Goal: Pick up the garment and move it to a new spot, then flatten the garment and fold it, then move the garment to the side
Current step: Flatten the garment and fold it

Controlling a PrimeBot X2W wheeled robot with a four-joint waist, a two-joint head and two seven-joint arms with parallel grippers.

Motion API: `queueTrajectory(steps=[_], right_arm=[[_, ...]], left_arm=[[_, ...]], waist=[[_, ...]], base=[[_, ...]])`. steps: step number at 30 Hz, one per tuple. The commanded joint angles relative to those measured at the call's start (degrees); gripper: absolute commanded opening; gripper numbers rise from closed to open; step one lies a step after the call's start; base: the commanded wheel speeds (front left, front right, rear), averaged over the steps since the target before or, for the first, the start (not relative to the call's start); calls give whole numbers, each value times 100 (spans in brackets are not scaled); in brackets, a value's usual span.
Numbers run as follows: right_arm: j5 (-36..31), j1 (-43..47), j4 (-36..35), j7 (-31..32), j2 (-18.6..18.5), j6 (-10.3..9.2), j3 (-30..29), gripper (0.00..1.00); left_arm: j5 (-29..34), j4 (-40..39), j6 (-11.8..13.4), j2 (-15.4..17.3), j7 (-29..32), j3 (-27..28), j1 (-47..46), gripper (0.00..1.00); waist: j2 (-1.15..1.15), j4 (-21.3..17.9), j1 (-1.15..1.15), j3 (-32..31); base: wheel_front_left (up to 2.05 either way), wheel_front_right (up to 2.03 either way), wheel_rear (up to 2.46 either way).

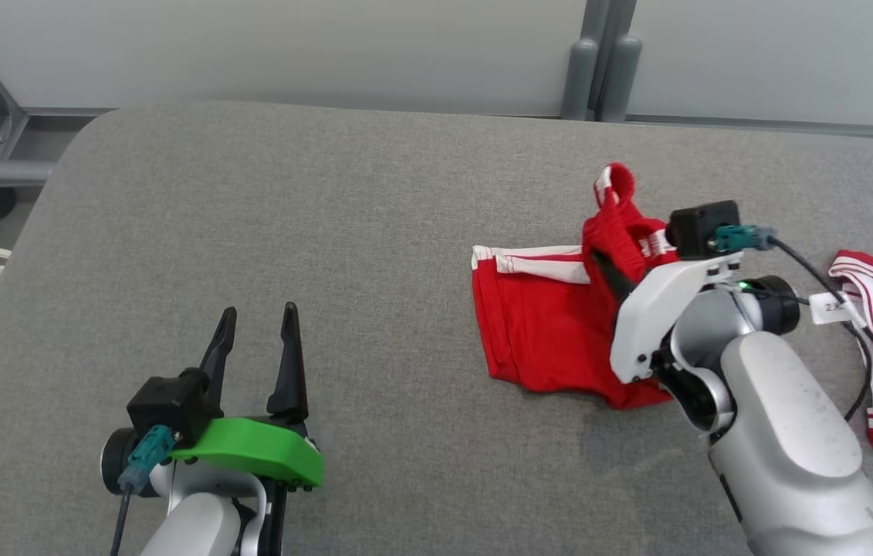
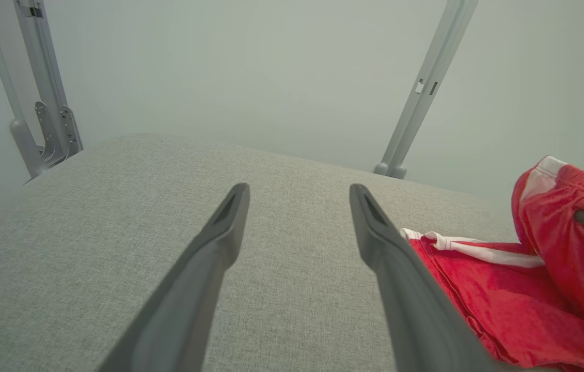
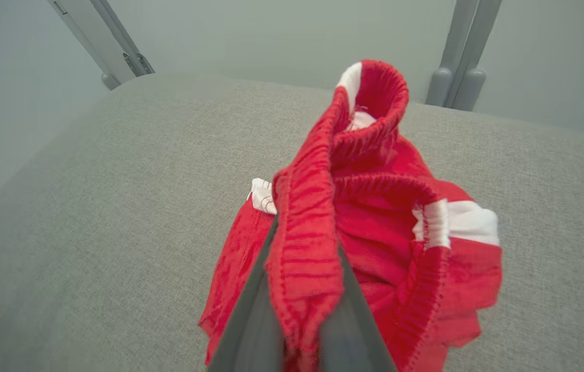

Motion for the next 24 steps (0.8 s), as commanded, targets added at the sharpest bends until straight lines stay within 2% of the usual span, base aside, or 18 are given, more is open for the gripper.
queueTrajectory(steps=[1,17,18,19,20,24], right_arm=[[-75,-97,69,9,11,0,55,0],[-712,-619,1706,-143,303,0,707,0],[-719,-653,1784,-172,306,0,726,18],[-723,-690,1852,-205,311,0,767,48],[-658,-712,1893,-237,314,0,833,100],[-458,-796,1937,-368,316,0,989,100]], left_arm=[[-28,10,-14,-5,-34,7,22,100],[-59,137,-77,-146,-74,-94,-3,100],[-61,143,-82,-153,-77,-98,-11,100],[-61,151,-81,-159,-81,-100,-21,100],[-62,159,-77,-164,-83,-101,-30,100],[-63,179,-84,-171,-88,-96,-45,100]], waist=[[61,54,0,-31],[61,260,0,-87],[61,264,0,-83],[61,269,0,-80],[61,273,0,-80],[61,264,0,-86]], base=[[0,0,0],[0,0,0],[0,0,0],[0,0,0],[0,0,0],[0,0,0]])
